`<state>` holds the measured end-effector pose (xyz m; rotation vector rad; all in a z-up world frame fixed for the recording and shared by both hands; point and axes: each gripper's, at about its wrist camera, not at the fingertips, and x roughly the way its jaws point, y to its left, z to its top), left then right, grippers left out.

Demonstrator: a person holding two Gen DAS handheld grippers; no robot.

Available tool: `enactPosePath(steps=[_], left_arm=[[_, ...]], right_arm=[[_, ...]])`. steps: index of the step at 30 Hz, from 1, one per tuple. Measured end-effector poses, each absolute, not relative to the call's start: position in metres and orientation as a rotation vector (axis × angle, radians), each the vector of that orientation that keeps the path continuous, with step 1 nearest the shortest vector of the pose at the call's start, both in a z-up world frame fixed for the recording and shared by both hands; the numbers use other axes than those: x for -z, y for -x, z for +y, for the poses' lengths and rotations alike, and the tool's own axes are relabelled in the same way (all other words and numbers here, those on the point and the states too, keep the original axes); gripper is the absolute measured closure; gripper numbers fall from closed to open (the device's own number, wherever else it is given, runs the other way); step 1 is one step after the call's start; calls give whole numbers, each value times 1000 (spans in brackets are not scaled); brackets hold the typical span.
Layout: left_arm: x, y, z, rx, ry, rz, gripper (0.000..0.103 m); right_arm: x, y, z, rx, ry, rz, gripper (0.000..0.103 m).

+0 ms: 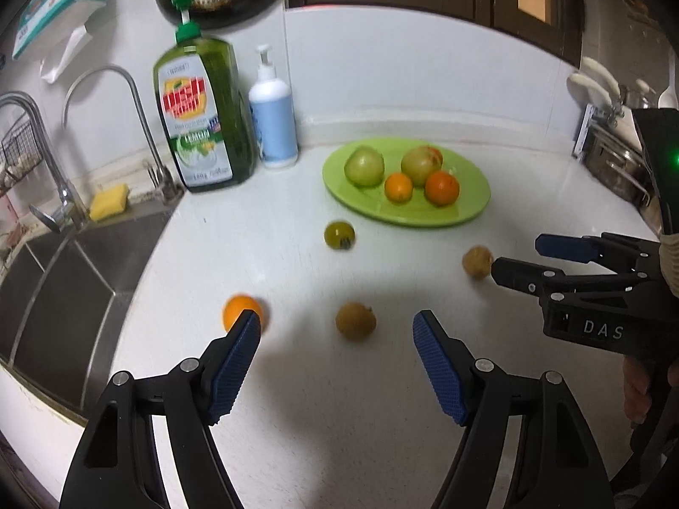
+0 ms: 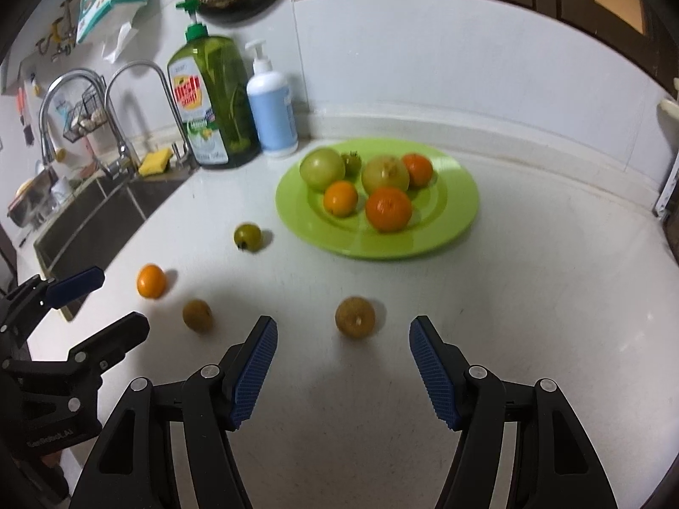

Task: Organize fruits
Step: 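Move both open grippers back toward the brown round fruits, then close left gripper on brown fruit while right gripper grasps another brown fruit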

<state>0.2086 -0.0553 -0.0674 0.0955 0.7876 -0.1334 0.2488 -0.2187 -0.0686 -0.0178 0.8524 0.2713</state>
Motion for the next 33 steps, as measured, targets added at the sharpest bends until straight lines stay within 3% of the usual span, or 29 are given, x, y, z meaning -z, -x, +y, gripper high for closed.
enactPosePath(steps=[9,15,27,33], left_arm=[[91,-221,-57,124,-76,821,43],[99,-232,-60,140,-62,851,49],[109,-244,-63,174,-50,894,67],[111,-248,-64,183,-42,904,70]], right_arm=[[88,-260,-218,-272,39,873,39],[95,-269,-216,-290,44,884,50],[102,-280,-214,-293,51,898,60],[103,-283,-213,-297,53,904,65]])
